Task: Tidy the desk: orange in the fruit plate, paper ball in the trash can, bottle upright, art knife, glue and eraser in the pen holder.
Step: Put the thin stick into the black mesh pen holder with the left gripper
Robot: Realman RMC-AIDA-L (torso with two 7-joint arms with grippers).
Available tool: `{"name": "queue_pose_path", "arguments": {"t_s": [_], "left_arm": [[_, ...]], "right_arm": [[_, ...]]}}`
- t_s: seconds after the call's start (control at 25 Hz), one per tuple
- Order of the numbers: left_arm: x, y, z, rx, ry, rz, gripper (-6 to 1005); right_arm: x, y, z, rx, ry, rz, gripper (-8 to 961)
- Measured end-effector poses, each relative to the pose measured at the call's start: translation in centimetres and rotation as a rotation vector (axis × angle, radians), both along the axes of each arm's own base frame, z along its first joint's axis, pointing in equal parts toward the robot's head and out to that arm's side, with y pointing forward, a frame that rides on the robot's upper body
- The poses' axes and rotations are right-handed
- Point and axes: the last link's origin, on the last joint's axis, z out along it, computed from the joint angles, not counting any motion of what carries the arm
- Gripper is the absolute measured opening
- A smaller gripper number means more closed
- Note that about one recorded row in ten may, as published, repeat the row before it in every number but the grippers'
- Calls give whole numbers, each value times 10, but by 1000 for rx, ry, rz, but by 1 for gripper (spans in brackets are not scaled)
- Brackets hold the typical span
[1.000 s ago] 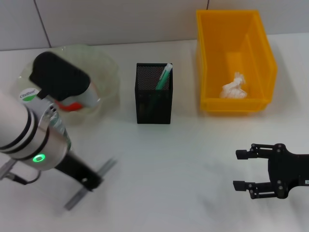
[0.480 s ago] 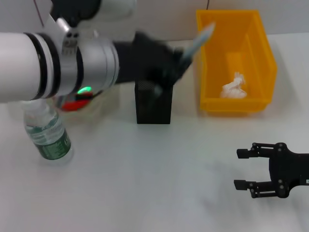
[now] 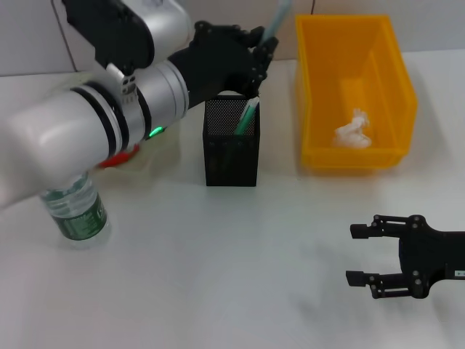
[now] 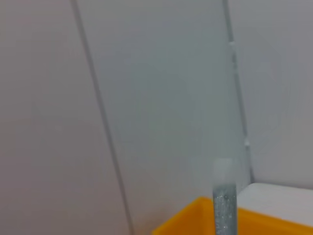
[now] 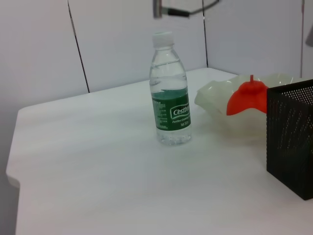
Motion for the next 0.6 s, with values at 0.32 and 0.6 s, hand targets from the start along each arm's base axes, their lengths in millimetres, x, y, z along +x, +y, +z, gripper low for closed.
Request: {"name": "queue_pose_path", "arguments": {"t_s": [0.32,0.6], "left_arm": [[-23,2,-14,18,-28,56,145],[-33,1,-23,8,-11,55,144]], "right_arm": [[-3,2,-2,-3,6,6,770],[-5,3,-4,-5,10,11,770]]}}
